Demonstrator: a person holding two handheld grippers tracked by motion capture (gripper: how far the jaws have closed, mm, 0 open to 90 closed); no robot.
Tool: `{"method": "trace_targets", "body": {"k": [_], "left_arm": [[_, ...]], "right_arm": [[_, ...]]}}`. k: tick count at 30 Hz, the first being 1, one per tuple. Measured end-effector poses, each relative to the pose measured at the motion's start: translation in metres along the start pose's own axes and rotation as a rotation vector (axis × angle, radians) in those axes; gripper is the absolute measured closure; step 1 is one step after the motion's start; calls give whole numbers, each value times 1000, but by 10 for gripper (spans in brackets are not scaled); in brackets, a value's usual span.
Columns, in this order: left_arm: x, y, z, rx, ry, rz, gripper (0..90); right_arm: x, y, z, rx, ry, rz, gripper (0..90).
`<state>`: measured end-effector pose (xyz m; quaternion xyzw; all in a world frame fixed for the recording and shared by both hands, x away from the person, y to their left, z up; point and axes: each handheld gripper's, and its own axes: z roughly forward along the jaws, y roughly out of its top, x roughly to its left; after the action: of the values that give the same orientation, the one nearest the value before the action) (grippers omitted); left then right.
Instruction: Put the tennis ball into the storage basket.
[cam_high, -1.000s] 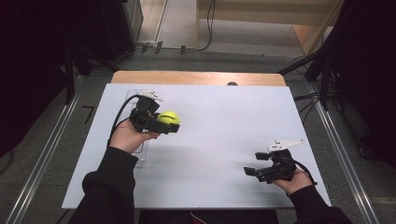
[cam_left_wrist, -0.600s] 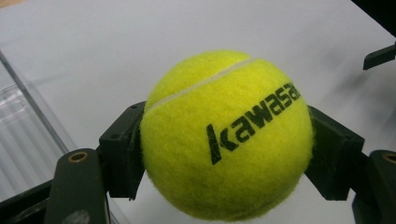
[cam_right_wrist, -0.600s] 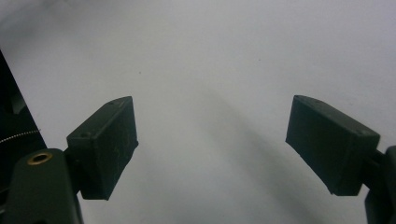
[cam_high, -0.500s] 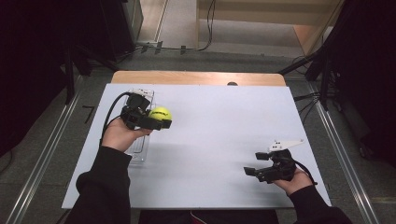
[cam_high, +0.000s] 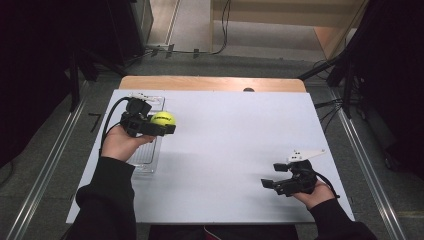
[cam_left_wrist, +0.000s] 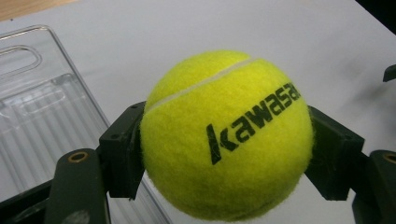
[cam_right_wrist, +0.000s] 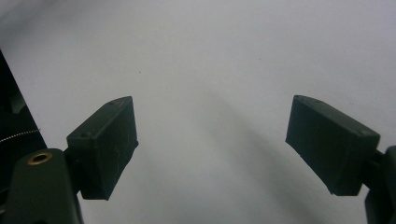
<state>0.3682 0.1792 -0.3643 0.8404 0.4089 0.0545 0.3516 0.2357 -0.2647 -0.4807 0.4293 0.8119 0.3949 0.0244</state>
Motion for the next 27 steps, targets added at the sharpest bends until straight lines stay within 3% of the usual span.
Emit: {"method": "trace_targets", "body": {"k": [27], "left_arm": [[34, -13, -23, -34, 116, -96, 266]], "right_arm": [[0, 0, 0, 1, 2, -2, 146]]}}
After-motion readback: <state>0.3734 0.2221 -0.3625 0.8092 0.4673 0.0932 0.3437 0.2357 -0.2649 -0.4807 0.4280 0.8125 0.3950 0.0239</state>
